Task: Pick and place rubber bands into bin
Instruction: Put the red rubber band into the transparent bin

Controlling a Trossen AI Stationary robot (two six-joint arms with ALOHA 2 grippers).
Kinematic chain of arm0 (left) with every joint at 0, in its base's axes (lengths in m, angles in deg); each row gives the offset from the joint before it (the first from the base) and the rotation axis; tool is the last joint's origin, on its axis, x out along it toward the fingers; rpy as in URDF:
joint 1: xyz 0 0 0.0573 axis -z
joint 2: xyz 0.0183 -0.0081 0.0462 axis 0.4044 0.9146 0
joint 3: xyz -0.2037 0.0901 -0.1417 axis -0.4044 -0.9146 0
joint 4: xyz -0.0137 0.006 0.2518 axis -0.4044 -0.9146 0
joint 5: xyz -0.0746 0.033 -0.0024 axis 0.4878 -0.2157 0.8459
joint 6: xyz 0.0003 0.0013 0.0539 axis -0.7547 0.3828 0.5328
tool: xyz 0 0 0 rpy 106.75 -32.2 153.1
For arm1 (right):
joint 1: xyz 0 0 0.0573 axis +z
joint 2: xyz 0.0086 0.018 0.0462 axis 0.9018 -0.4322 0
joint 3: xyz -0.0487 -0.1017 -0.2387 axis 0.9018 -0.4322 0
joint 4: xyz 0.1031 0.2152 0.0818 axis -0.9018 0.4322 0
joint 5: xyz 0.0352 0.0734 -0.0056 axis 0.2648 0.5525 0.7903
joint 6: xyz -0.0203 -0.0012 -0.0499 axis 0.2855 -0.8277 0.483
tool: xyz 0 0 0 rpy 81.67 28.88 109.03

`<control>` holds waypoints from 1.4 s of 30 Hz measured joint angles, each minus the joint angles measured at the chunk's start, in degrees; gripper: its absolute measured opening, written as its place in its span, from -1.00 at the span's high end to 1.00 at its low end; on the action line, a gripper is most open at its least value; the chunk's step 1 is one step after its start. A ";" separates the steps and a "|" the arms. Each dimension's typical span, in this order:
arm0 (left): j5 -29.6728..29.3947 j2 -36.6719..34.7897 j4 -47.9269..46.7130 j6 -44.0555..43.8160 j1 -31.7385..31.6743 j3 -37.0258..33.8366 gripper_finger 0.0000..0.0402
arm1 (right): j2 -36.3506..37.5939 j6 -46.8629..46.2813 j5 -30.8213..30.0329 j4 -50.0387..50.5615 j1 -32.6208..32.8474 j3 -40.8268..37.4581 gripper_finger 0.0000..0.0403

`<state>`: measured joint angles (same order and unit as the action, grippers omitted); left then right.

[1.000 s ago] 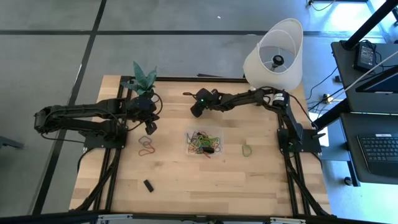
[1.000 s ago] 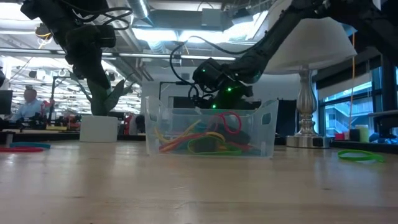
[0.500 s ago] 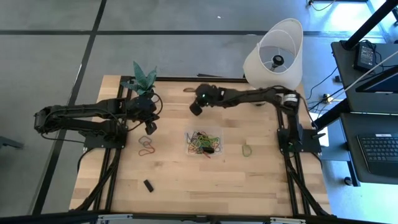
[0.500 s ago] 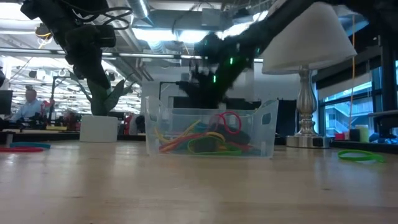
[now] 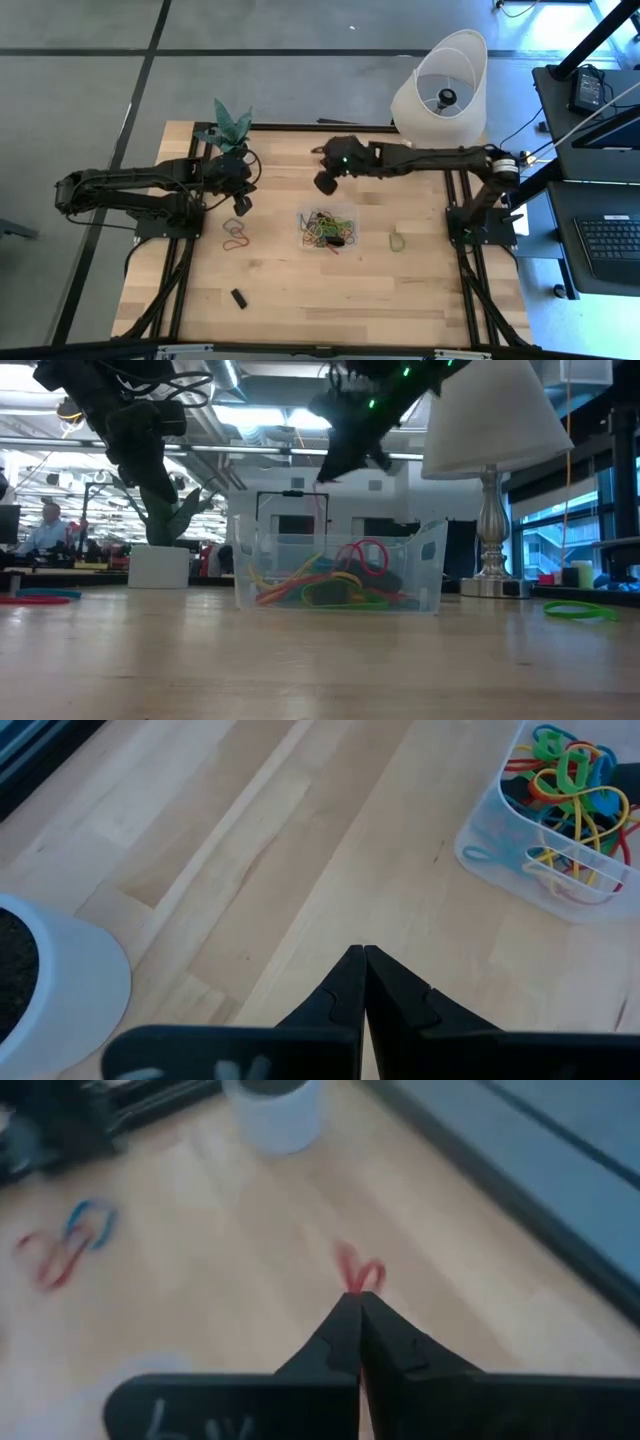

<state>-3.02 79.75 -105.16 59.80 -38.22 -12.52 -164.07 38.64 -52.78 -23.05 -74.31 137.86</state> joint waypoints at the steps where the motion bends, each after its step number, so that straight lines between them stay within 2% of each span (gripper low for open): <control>1: 0.01 0.00 0.00 0.29 0.01 0.00 0.98 | 0.71 -0.10 0.09 1.43 0.96 0.01 0.99; 8: 0.21 0.00 0.01 0.35 0.07 0.00 0.98 | 3.57 -0.34 0.05 9.20 8.49 -0.01 1.00; 19: 0.71 0.00 -0.01 -0.68 0.07 0.00 0.98 | 3.15 -4.77 0.02 15.23 18.48 -0.01 1.00; 24: 0.73 0.00 -0.01 -0.87 0.07 0.00 0.98 | 0.94 -4.73 -0.17 16.28 19.98 -0.01 1.00; 29: 0.73 0.00 -0.02 -2.96 0.07 0.00 0.98 | -4.62 -4.75 -0.08 15.04 19.53 -0.01 0.98; 35: 0.72 0.00 -0.02 -3.81 0.07 0.00 0.98 | -8.92 -6.55 0.73 14.47 19.47 -0.01 0.81; 42: 0.71 0.00 -0.03 -3.78 0.07 0.00 0.98 | -8.04 -8.92 2.35 14.90 19.28 -0.01 0.41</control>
<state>-2.31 79.75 -105.19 56.02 -38.16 -12.52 -172.11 29.71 -50.43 -8.15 -55.03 137.85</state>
